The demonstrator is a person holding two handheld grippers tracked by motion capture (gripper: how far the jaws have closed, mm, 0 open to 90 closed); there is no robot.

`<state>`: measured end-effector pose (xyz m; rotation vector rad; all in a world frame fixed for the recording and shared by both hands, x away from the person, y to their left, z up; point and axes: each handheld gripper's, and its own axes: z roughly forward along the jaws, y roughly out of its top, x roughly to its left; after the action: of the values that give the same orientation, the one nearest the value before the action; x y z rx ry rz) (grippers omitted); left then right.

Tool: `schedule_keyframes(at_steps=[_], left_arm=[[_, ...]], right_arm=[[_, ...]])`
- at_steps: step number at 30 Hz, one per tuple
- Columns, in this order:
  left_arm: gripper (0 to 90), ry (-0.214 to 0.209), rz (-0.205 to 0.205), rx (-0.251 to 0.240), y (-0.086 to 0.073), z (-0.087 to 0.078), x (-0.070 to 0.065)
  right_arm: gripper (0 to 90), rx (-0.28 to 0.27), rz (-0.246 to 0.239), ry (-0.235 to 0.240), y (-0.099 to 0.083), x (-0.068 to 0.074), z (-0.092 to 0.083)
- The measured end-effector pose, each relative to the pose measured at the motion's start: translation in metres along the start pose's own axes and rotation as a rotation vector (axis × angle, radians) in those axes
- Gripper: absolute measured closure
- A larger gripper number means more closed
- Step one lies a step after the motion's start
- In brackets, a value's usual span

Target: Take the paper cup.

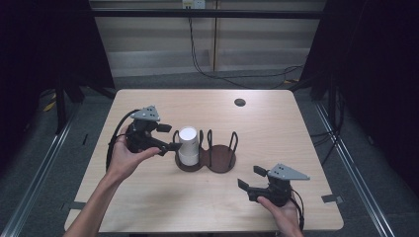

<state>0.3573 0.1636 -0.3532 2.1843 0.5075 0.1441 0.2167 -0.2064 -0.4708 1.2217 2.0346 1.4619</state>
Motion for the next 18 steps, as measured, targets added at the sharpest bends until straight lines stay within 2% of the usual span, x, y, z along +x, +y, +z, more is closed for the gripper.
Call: schedule_keyframes(at_steps=[2, 5, 6, 12, 15, 18], left_arm=[[23.1, 0.000, 0.018, 0.021, 0.005, 0.003, 0.002], [23.5, 0.010, 0.011, 0.017, 0.006, 0.003, 0.004], [23.5, 0.011, 0.022, 0.033, 0.007, 0.004, 0.005], [24.4, 0.019, 0.020, 0.069, 0.014, 0.007, 0.011], [24.4, 0.023, 0.031, 0.102, 0.017, 0.011, 0.013], [23.4, 0.011, 0.028, 0.122, 0.020, 0.016, 0.014]], right_arm=[[20.9, 0.000, 0.001, 0.006, 0.000, 0.001, 0.000], [20.8, 0.004, -0.002, 0.005, 0.000, 0.001, 0.000], [20.8, 0.003, -0.004, 0.006, 0.000, 0.001, 0.000], [20.8, 0.005, -0.007, 0.009, 0.000, 0.001, 0.001], [20.8, 0.005, -0.007, 0.010, 0.000, 0.001, 0.001], [20.8, 0.007, -0.008, 0.010, 0.000, 0.001, 0.001]])
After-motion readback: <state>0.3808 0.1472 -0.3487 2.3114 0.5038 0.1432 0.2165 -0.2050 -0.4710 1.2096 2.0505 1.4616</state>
